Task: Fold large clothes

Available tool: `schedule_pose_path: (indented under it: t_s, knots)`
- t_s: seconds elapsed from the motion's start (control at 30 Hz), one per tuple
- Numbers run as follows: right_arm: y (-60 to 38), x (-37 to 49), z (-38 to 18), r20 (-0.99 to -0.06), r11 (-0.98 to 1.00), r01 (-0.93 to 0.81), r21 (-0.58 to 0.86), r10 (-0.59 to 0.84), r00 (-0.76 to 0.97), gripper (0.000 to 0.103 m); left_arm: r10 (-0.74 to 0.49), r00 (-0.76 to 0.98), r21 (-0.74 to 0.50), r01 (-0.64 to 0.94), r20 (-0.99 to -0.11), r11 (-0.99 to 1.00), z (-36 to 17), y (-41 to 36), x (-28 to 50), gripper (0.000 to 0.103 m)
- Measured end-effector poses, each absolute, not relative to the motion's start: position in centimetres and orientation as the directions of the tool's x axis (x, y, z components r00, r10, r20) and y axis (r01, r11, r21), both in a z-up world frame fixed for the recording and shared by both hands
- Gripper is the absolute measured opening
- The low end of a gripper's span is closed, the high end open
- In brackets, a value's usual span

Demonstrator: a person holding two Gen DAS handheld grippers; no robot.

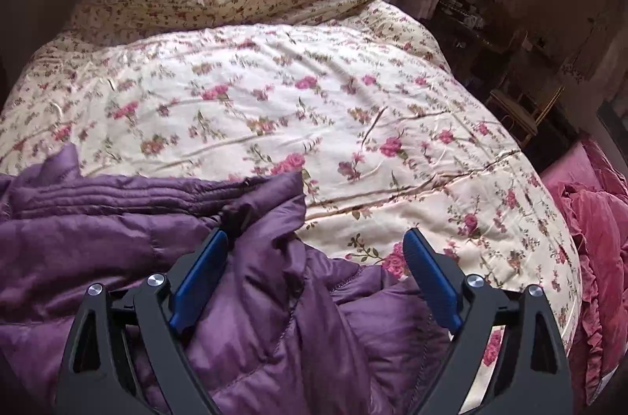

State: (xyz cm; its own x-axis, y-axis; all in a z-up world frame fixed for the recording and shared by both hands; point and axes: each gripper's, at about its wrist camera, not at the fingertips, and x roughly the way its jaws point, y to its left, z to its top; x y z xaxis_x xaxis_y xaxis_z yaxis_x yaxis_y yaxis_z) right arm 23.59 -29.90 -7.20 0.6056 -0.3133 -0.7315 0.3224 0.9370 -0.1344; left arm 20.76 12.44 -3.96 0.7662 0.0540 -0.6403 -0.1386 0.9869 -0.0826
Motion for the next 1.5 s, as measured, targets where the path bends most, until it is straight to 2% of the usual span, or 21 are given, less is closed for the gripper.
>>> schedule_pose_path:
  t_s: [0.2, 0.5, 0.93, 1.13, 1.5]
  knots:
    - [-25.8, 21.1, -3.8, -0.702, 0.974, 0.221, -0.039, -0.185, 0.688, 0.090, -0.002, 0.786, -0.121, -0.093, -0.619, 0.988, -2.6, 11.3, 19.4, 0.075]
    - [-18.9, 19.0, -4.2, -0.687, 0.996, 0.074, 0.049, -0.020, 0.727, 0.090, -0.068, 0.798, -0.134, -0.016, -0.598, 0.991, -2.3, 8.6, 18.1, 0.075]
    - [-15.9, 20.2, -8.6, -0.710, 1.000, 0.013, -0.020, -0.023, 0.704, 0.093, -0.104, 0.737, -0.134, 0.018, -0.667, 0.991, -7.2, 7.3, 19.6, 0.076]
    - [-15.3, 20.8, -10.6, -0.718, 0.998, 0.007, -0.061, -0.048, 0.695, 0.094, -0.098, 0.730, -0.128, 0.014, -0.677, 0.992, -8.9, 7.1, 20.3, 0.077]
    - [-15.5, 21.5, -11.9, -0.730, 0.999, 0.006, -0.051, -0.042, 0.682, 0.095, -0.081, 0.718, -0.128, -0.012, -0.691, 0.992, -10.1, 7.0, 20.8, 0.077]
